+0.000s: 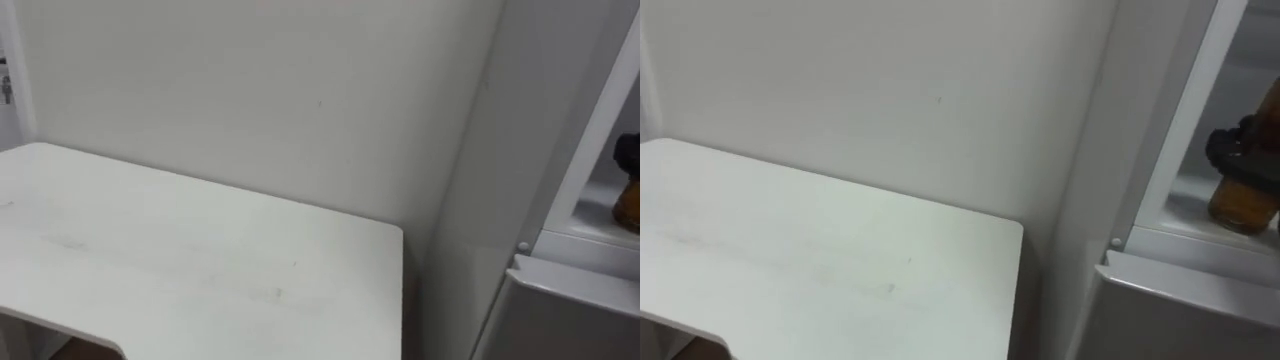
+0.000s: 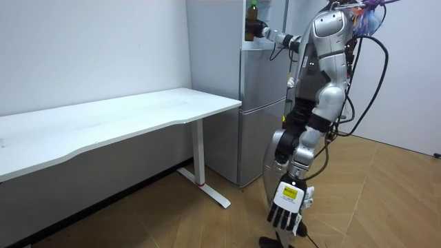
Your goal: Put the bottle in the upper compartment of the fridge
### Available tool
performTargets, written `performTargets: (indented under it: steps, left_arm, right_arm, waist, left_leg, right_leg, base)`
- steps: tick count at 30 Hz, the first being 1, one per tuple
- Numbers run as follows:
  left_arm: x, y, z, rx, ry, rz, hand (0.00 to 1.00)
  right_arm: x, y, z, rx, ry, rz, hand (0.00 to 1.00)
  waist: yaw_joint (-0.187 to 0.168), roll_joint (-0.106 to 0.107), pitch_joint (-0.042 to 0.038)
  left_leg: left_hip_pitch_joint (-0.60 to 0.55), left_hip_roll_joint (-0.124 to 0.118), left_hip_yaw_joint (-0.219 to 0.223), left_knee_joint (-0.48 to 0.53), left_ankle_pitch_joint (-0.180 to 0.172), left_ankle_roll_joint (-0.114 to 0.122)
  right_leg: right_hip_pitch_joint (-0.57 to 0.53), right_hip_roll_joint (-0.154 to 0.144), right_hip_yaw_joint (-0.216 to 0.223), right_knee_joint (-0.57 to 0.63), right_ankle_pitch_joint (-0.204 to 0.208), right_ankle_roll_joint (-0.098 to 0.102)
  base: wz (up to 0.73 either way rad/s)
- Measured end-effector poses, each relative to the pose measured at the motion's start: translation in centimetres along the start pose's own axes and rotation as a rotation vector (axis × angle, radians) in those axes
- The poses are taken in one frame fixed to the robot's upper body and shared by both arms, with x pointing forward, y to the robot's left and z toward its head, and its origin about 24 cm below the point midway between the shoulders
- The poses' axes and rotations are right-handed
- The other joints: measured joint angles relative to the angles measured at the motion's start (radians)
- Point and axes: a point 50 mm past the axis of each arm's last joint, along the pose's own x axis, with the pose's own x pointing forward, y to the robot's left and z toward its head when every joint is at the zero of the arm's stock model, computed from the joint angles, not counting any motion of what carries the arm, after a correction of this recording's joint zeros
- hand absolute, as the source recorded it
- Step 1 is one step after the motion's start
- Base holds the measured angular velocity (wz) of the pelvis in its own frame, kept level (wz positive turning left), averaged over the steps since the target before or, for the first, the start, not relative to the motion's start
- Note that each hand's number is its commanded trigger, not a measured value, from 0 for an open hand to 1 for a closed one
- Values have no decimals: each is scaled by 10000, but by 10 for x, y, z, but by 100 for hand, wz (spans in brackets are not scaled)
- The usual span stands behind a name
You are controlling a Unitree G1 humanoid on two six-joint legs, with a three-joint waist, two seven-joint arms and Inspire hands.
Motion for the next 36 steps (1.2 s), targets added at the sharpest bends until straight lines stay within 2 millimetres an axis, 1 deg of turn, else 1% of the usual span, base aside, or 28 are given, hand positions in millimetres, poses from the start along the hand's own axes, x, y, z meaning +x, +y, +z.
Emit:
performTargets:
  steps: [1,3,8,13,15,17,19,26,31,33,36]
  left_arm:
    - [0,0,0,2,3,-7,0]
    - [0,1,-2,15,51,0,0]
    - [-1,1,-6,42,125,-17,0]
    - [-1,1,-7,-366,110,-66,0]
    - [-1,1,-4,-528,17,-165,0]
    - [-1,2,-4,-538,2,-202,0]
    - [-1,4,-4,-666,-18,-244,0]
    - [-1,14,9,-508,-536,-224,0]
    - [-1,15,13,-407,-672,-215,0]
    - [-1,16,15,-392,-705,-186,0]
    - [-1,16,14,-399,-688,-168,0]
  right_arm:
    - [-1,-1,-6,-123,270,-11,0]
    - [0,-1,-5,-361,160,21,0]
    - [-1,-2,-7,-656,199,11,0]
    - [0,-8,-9,-1360,325,-50,0]
    - [1,-9,-6,-1497,211,-76,0]
    - [1,-9,-7,-1570,178,-76,0]
    - [1,-9,-6,-1408,194,-88,0]
    - [1,-7,-7,-1078,122,22,0]
    - [1,-7,-8,-1164,145,24,0]
    - [0,-8,-10,-1293,183,21,0]
    - [-1,-9,-11,-1283,242,0,0]
  waist:
    - [6,12,-1]
    - [91,83,-42]
    - [186,92,-46]
    - [265,60,-38]
    - [304,53,-38]
    - [320,48,-36]
    - [300,42,-32]
    - [209,24,-22]
    - [177,-62,6]
    - [193,-122,31]
    - [197,-150,36]
  left_leg:
    - [-3,-2,0,0,1,1]
    - [-2,-8,-15,-4,1,2]
    - [15,-17,-60,-5,10,-8]
    - [-187,-16,-77,137,3,1]
    - [-442,-1,-68,314,5,6]
    - [-520,-2,-71,364,6,8]
    - [-531,-6,-107,365,7,5]
    - [-551,-1,-139,373,22,-21]
    - [-544,-3,-138,368,20,-18]
    - [-503,-7,-138,361,18,-19]
    - [-473,-6,-141,366,9,-23]
  right_leg:
    - [-8,-1,1,2,1,-2]
    - [-3,-11,-9,1,1,-2]
    - [21,8,-10,13,1,-2]
    - [-75,-1,19,-19,1,-5]
    - [-233,47,47,-83,45,-79]
    - [-290,71,49,-176,67,-96]
    - [-311,49,42,-199,68,-97]
    - [-336,61,45,-219,80,-120]
    - [-293,55,40,-254,85,-114]
    - [-199,75,43,-307,100,-110]
    - [-152,87,43,-340,105,-108]
  base:
    - [0]
    - [0]
    - [0]
    - [3]
    - [2]
    - [0]
    - [2]
    - [1]
    - [0]
    - [0]
    - [0]
